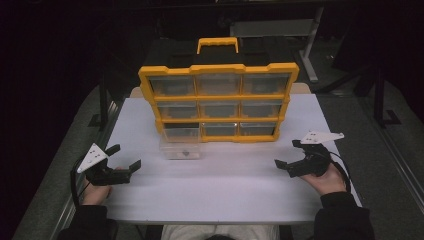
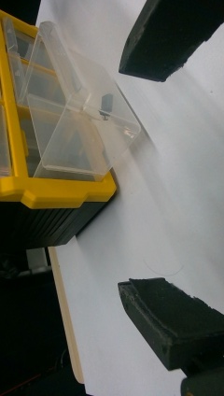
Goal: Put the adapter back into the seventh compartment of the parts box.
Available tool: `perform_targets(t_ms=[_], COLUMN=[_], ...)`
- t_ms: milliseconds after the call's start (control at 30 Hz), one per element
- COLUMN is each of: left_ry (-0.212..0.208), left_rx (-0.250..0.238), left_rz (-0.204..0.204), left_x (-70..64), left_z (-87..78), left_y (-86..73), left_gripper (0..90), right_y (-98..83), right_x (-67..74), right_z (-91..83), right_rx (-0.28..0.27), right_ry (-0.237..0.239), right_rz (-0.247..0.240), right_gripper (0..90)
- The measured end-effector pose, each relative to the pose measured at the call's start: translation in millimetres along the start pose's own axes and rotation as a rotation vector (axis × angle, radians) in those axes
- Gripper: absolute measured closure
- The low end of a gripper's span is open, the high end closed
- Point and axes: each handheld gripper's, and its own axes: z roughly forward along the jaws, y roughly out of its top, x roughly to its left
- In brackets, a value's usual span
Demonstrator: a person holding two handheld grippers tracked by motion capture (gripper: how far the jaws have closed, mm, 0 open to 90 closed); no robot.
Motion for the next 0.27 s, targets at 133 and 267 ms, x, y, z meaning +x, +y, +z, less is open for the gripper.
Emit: perform_targets(t_ms=[133,267], left_ry=[-0.002,-0.008], left_rx=[-0.002,0.0], left_rz=[0.001,0.005], left_x=[-0.1,-0.6], left_z=[-0.1,1.1], left_y=[0.2,0.5], left_gripper=[0.0,0.0], right_y=[-7.5,-10.0], right_x=[0.1,-1.2], right_z=[-0.2,1.9], right_rx=[-0.002,-0.001], right_ry=[-0.014,-0.022], right_rz=[0.013,0.025], right_gripper=[0.0,0.0])
